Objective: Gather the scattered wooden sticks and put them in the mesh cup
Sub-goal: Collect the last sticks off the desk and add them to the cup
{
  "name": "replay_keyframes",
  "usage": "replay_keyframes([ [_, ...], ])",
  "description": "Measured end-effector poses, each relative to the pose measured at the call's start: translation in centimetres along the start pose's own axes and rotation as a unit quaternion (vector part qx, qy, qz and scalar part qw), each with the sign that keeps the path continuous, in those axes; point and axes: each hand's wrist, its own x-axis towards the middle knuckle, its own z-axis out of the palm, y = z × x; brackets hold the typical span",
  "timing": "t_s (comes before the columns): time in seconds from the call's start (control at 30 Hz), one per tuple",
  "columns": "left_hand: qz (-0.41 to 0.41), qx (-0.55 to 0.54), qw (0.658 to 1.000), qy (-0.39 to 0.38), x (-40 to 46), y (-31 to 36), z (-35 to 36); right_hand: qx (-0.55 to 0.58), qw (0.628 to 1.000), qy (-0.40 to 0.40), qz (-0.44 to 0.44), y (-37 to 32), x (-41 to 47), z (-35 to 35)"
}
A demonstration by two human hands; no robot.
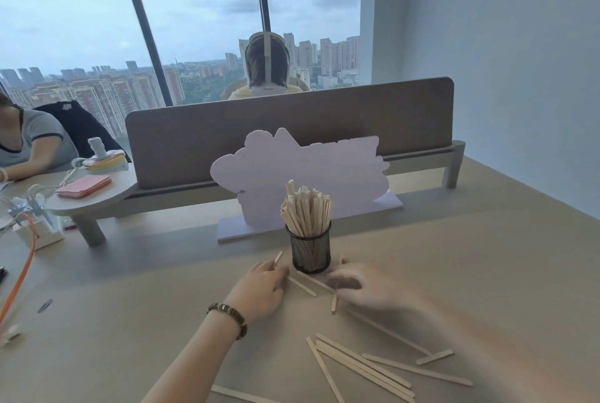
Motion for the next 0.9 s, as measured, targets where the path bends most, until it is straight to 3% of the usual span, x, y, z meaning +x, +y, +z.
replay_keyframes([
  [0.07,-0.001,0.035,0.999,-0.017,-0.8,-0.2,0.0,-0.083,0.996,-0.024,-0.016,0.0,-0.8,0.2],
  [0.23,-0.001,0.147,0.988,-0.041,-4.2,-0.5,-0.9,-0.193,0.981,0.023,-0.02,1.0,-2.5,0.1],
  [0.33,-0.006,0.123,0.989,-0.084,-6.2,-0.5,-1.2,-0.246,0.969,0.024,-0.009,0.7,-3.9,-0.2],
  [0.47,0.019,0.074,0.987,-0.142,-9.2,-0.4,-1.7,-0.234,0.972,0.009,0.003,0.5,-6.0,-0.7],
  [0.6,0.069,0.159,0.963,-0.207,-12.1,-0.3,-2.0,-0.209,0.978,-0.023,0.005,0.4,-8.3,-1.7],
  [0.77,0.095,0.116,0.98,-0.131,-14.1,-0.8,-1.2,-0.156,0.981,-0.113,0.014,1.4,-10.8,-3.5],
  [0.9,0.107,0.136,0.983,-0.054,-14.5,-1.1,-0.4,-0.16,0.982,-0.094,0.044,2.5,-11.6,-3.6],
])
